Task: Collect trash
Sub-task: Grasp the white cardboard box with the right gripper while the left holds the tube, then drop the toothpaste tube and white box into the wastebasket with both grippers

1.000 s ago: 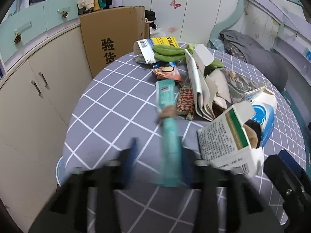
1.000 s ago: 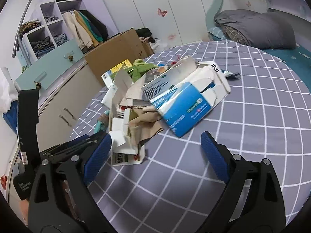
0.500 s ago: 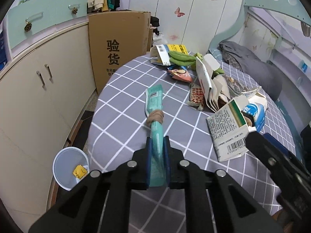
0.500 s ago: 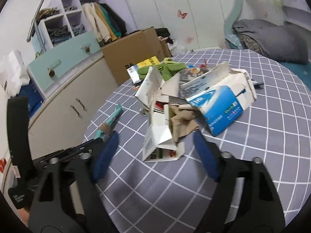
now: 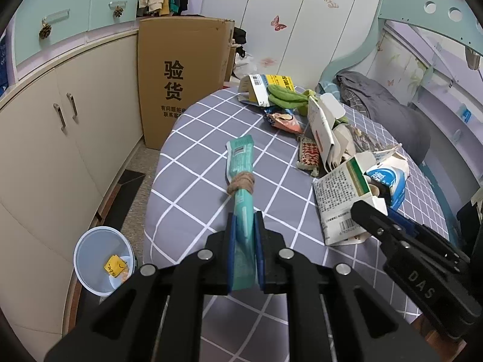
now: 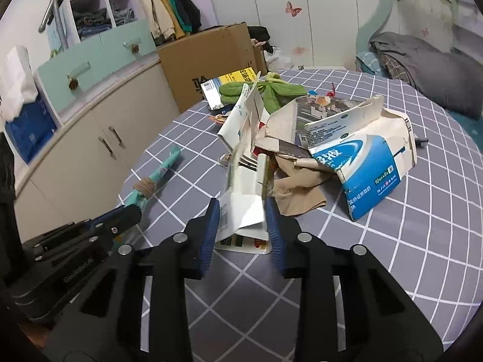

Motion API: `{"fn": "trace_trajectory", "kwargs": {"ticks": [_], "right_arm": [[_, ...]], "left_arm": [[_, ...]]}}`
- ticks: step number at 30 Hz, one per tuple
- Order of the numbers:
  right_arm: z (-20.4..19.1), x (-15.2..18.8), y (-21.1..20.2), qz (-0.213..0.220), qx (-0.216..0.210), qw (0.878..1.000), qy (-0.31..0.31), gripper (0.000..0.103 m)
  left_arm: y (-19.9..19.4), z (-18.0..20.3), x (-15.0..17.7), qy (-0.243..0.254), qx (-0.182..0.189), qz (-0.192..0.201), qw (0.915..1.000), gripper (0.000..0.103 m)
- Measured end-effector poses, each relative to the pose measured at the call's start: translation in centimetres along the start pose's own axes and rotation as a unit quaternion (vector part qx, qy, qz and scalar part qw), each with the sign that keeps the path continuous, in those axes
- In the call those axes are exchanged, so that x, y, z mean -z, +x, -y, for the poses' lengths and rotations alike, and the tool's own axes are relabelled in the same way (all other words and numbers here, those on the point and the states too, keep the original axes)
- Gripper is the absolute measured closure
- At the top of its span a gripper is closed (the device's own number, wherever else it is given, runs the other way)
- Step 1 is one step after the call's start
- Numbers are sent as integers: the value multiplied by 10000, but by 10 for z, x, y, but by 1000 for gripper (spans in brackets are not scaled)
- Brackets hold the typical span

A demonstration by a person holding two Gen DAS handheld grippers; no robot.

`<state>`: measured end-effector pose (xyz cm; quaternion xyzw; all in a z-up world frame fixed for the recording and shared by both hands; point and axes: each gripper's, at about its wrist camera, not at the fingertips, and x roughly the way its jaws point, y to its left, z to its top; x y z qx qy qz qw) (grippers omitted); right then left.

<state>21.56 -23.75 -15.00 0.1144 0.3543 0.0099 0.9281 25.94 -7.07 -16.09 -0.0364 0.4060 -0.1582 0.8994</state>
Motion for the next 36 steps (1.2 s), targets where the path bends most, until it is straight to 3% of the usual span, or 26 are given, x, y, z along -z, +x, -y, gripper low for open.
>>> {"fn": "trace_trajectory", "kwargs": {"ticks": [4, 8, 11, 14, 24, 29, 36], "right_arm": [[-5, -3, 6, -100, -3, 9999, -72, 70], [-5, -9, 22, -404, -193, 9990, 69, 58], [-7, -15, 29, -435, -66, 9990, 27, 53], [-8, -18, 43, -648, -189, 9977, 91, 54], [-41, -14, 25, -335, -370, 9985, -215, 57], [-84, -15, 22, -286, -805, 9950, -510, 57], [-171, -4, 46, -531, -1537, 9808, -1079, 57]], "left_arm": [[1, -2, 0, -21, 48, -8, 10000, 92], [1, -6, -1, -42, 61, 23, 10000, 92], [0, -11, -2, -51, 36, 58, 10000, 92], [0, -15, -2, -20, 33, 99, 9999, 92], [-21, -43, 1, -152, 109, 388, 9991, 93], [-40, -76, 5, -416, 5, 556, 9976, 93], [-62, -159, 19, -953, -581, 636, 9917, 93]]}}
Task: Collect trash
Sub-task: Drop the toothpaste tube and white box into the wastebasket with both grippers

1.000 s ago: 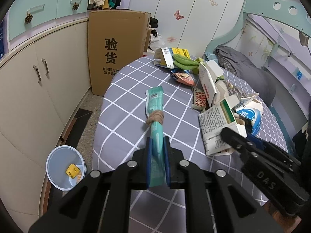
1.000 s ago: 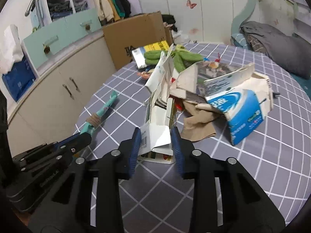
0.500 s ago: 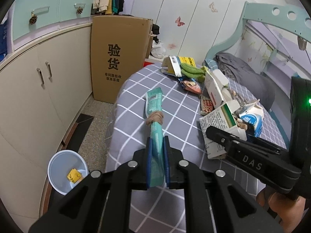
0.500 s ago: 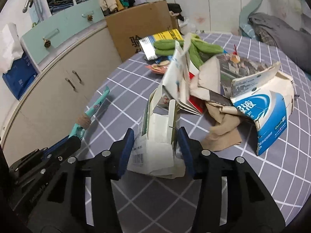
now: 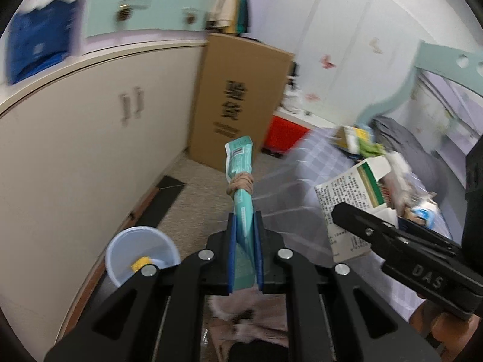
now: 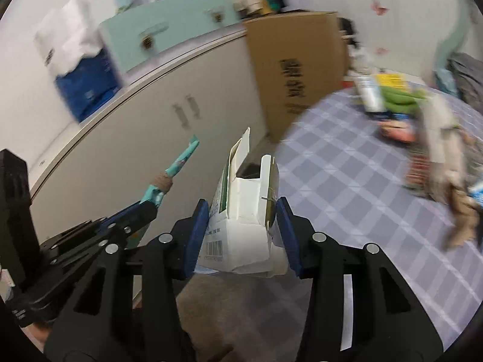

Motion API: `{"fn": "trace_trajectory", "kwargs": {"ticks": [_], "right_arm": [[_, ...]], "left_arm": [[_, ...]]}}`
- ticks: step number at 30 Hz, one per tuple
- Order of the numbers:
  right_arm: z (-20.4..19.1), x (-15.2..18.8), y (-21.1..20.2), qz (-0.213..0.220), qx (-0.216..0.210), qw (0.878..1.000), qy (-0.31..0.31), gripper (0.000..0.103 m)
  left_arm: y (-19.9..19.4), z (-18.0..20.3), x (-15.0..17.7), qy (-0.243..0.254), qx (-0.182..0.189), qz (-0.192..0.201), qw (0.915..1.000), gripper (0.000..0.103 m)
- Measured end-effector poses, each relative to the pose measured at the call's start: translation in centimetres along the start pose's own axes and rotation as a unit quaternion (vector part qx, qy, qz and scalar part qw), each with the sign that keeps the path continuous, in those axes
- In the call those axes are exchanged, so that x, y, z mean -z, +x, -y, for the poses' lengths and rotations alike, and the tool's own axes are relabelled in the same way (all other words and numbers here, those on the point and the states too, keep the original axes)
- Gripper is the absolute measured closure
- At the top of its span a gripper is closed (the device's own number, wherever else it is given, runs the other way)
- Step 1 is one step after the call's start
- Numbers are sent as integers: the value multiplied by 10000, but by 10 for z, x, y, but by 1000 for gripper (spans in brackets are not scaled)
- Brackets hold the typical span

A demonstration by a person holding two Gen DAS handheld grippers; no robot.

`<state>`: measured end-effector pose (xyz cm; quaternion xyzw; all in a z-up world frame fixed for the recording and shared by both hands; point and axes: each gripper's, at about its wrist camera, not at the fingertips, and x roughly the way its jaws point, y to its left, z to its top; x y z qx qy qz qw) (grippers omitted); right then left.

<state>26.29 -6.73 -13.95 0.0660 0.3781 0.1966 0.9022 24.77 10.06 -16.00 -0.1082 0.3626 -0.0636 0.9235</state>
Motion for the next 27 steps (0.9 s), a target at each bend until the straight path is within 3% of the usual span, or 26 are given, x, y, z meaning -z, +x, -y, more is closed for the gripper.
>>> {"fn": "trace_trajectory", "kwargs": {"ticks": [6, 14, 15, 16, 22, 27], "right_arm": [[-62, 1, 77, -475, -524, 9966, -418, 57], [-115, 7, 198, -913, -778, 9901, -732, 55], [-118, 7, 212, -945, -742, 9900, -737, 51], [-118, 8, 222, -1002, -708, 9898, -729, 36], [-117, 23, 246, -1148, -517, 9893, -742, 31], [-108, 29, 243, -1108, -435, 9905, -684, 29]], "left_arm": [[12, -86, 4, -597, -621, -163, 9962, 93], [38, -184, 15, -1198, -1387, -496, 9818, 93], [43, -196, 16, -1270, -1444, -555, 9798, 93], [47, -204, 17, -1319, -1488, -614, 9781, 93], [72, -229, 22, -1449, -1545, -834, 9737, 93], [90, -220, 26, -1410, -1445, -974, 9746, 93]]}}
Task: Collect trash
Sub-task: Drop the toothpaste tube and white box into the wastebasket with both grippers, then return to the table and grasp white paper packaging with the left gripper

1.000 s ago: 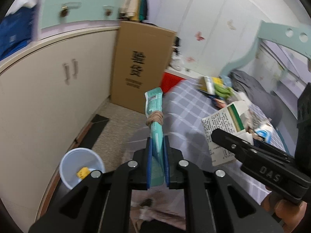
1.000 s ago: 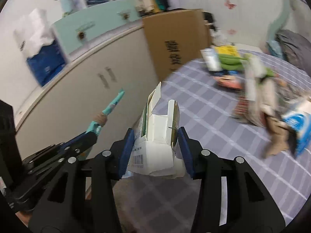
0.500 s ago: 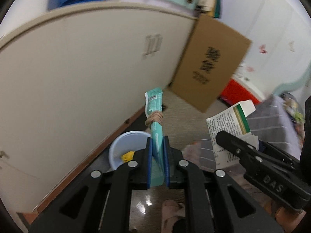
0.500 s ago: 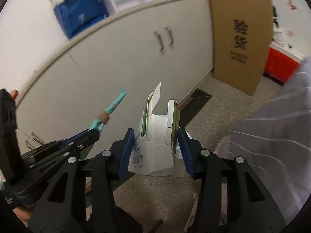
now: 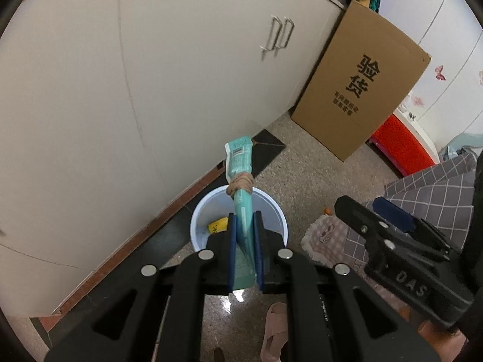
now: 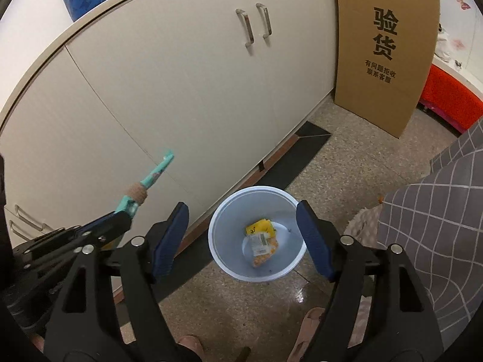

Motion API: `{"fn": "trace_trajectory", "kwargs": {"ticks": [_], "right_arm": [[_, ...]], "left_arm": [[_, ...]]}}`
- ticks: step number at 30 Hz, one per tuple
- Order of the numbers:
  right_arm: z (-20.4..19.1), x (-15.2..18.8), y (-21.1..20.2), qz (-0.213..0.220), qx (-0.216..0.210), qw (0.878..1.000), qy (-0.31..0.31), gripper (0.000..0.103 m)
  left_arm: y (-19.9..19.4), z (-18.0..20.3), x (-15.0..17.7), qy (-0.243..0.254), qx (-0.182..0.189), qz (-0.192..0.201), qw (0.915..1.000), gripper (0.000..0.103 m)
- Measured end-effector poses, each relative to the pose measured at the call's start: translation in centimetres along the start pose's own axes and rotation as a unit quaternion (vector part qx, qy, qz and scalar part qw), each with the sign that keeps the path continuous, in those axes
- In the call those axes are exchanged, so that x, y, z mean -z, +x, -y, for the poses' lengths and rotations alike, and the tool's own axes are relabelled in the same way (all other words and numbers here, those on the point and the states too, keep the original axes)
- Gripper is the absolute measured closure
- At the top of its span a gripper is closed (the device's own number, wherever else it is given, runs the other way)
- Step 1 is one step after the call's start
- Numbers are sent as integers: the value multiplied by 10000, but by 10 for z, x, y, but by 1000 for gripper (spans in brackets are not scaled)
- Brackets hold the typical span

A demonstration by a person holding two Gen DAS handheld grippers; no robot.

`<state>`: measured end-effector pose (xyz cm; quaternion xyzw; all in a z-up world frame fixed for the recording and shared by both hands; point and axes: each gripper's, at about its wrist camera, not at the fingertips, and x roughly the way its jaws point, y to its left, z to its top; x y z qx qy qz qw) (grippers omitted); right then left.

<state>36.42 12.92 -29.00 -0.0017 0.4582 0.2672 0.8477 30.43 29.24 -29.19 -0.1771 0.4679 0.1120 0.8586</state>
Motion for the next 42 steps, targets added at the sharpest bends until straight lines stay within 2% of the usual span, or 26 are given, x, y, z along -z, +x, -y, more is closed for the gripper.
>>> {"fn": "trace_trajectory", "kwargs": {"ticks": [11, 21, 23, 25, 29, 34, 42], "right_arm": [[25, 10, -20, 213, 144, 9990, 367, 27], [42, 5, -51, 745, 194, 9947, 688, 26], [44, 4, -53, 786, 207, 9940, 727, 26], [47, 5, -55, 776, 216, 9938, 768, 26], [51, 7, -59, 726, 230, 9938, 807, 26], [46, 8, -73, 771, 201, 9937, 794, 25], [25, 4, -125, 1063, -7, 9926, 591, 25]], "left_arm": [[8, 15, 5, 200, 81, -94, 9997, 93], [4, 31, -9, 316, 126, 15, 9994, 92], [4, 32, -15, 251, 112, 116, 9996, 85], [10, 30, -20, 148, 74, 4, 9999, 27], [3, 30, -16, 141, -171, 119, 9997, 26], [-17, 35, -9, 150, -146, 234, 9995, 26], [-84, 46, -1, 133, -72, 730, 9972, 26]]}}
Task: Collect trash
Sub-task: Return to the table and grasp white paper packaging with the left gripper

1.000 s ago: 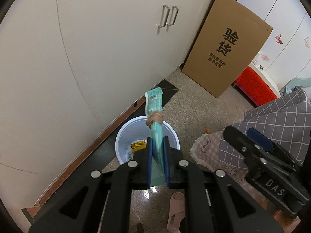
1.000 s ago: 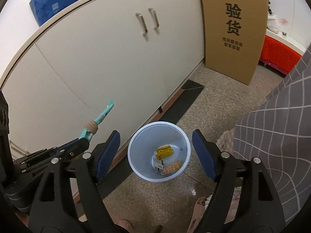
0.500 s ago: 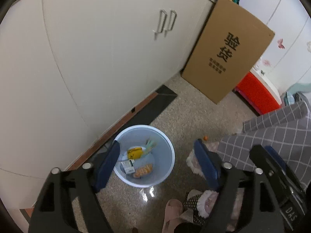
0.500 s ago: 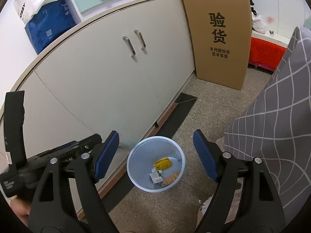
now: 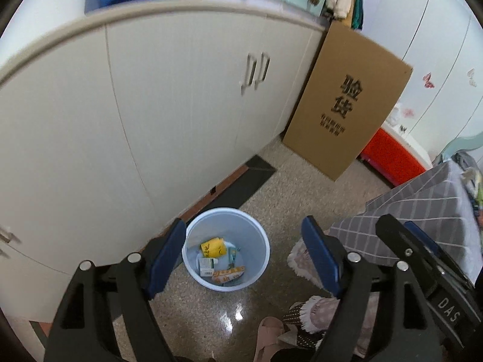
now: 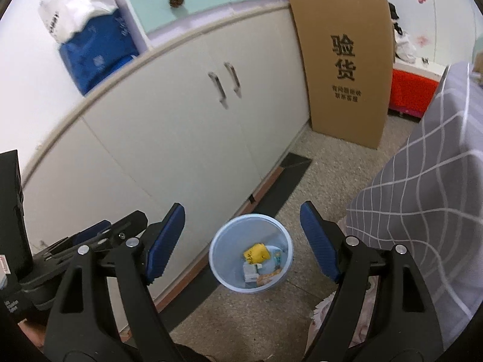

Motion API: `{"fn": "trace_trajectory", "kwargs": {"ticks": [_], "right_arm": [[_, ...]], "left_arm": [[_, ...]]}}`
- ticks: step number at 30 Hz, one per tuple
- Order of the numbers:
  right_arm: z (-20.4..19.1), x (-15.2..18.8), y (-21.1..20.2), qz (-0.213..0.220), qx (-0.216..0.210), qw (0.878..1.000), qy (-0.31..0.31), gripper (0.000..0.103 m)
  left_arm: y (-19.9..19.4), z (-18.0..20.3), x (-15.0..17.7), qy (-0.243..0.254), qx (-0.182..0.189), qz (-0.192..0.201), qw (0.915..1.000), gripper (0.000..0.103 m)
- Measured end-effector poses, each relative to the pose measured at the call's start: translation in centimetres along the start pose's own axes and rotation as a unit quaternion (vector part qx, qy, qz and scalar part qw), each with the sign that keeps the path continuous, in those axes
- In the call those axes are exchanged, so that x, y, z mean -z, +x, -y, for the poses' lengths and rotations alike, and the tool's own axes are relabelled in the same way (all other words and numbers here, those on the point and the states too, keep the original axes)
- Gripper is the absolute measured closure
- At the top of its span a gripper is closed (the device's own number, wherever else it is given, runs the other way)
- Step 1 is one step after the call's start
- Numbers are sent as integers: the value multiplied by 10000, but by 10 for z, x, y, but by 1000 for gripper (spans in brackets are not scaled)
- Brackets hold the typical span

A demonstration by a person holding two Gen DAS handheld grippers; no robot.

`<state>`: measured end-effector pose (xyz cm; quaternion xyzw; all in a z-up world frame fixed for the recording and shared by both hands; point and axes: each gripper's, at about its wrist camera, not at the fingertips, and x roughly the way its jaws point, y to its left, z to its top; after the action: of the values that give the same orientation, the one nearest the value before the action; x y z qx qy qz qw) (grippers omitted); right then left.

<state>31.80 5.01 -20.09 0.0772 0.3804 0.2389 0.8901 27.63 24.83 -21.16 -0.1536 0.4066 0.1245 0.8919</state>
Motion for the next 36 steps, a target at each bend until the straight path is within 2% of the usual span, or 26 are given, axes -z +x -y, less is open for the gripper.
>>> {"fn": "trace_trajectory", "kwargs": {"ticks": [8, 14, 18, 23, 27, 30, 36], "right_arm": [[-13, -13, -86, 596, -227, 9979, -112, 24], [18, -17, -150, 983, 12, 9951, 78, 23], [57, -13, -193, 1215, 386, 9915, 266, 22], [121, 1, -245, 1415, 1109, 9824, 512, 19], [175, 15, -273, 1495, 1646, 9711, 867, 18], [217, 27, -290, 1536, 2003, 9600, 1209, 18], [273, 41, -308, 1572, 2272, 9465, 1669, 17]], "left_arm": [[-89, 22, 2, 31, 189, 755, 9970, 23], [-130, 67, 10, 332, 470, 1015, 9932, 21], [-140, 123, 18, 729, 833, 974, 9891, 21], [-142, 195, 38, 1265, 1366, 729, 9798, 21], [-136, 262, 60, 1811, 1774, 525, 9659, 21], [-128, 302, 74, 2042, 2029, 357, 9570, 21], [-106, 370, 95, 2452, 2232, 182, 9432, 21]]}}
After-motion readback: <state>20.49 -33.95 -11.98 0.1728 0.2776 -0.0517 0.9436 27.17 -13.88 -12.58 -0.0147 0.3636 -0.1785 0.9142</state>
